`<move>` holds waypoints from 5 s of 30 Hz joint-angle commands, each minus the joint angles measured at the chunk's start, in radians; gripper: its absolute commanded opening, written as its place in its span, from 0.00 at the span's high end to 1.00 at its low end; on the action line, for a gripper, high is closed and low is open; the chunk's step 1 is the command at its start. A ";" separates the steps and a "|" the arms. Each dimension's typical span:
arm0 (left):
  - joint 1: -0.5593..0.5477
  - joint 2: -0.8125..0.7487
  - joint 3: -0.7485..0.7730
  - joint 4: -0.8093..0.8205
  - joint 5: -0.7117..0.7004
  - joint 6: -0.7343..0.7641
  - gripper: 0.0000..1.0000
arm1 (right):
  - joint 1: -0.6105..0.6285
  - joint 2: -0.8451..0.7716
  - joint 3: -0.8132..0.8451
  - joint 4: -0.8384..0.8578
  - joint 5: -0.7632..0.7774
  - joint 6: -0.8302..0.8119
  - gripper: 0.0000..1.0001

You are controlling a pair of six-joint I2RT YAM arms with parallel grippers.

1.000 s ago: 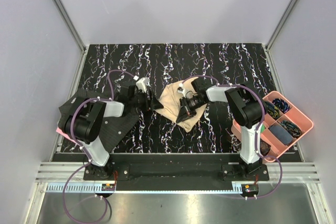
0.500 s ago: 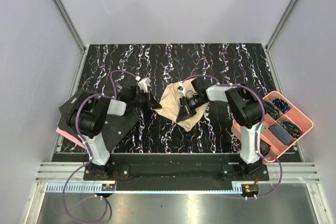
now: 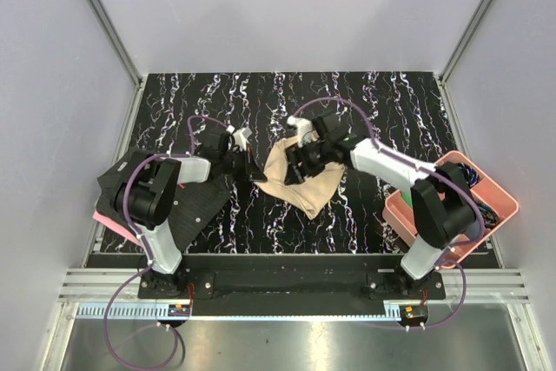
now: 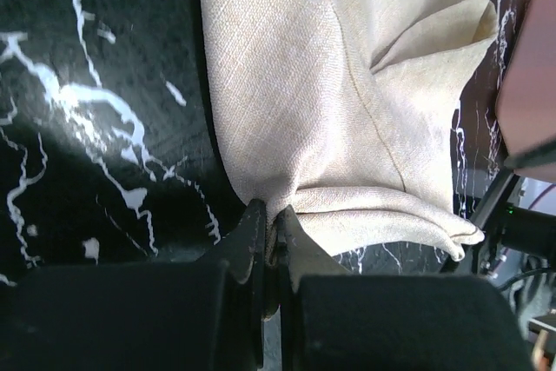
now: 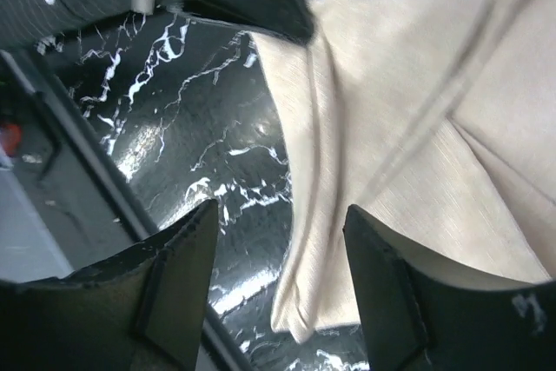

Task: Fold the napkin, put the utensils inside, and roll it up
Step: Roll the napkin with the utensil

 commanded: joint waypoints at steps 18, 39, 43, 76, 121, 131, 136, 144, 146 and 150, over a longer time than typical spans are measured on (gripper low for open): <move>-0.003 -0.062 0.095 -0.304 -0.042 0.029 1.00 | 0.251 0.007 -0.057 0.118 0.432 -0.069 0.32; 0.001 -0.039 0.155 -0.388 -0.099 0.091 1.00 | 0.339 -0.116 -0.157 -0.195 0.194 0.151 0.31; 0.001 -0.049 0.151 -0.397 -0.113 0.104 1.00 | 0.339 -0.119 -0.128 -0.235 0.310 0.134 0.31; 0.001 -0.068 0.151 -0.416 -0.127 0.129 1.00 | 0.201 0.071 -0.069 -0.229 0.413 0.096 0.69; 0.007 -0.008 0.186 -0.425 -0.104 0.117 1.00 | 0.374 0.232 0.053 0.138 0.568 -0.145 0.33; 0.009 -0.040 0.163 -0.371 -0.091 0.077 0.96 | 0.372 0.290 0.040 0.057 0.556 -0.069 0.65; 0.018 -0.110 0.135 -0.316 -0.123 0.037 0.47 | 0.365 0.254 -0.008 0.043 0.414 -0.029 0.72; 0.035 -0.229 0.028 -0.258 -0.205 0.019 0.32 | 0.282 0.220 -0.054 0.077 0.134 -0.029 0.75; 0.038 -0.264 0.000 -0.242 -0.226 0.015 0.32 | 0.257 0.215 -0.056 0.081 0.065 -0.033 0.75; 0.038 -0.333 -0.107 -0.175 -0.208 0.015 0.31 | 0.207 0.226 -0.056 0.097 -0.067 -0.036 0.75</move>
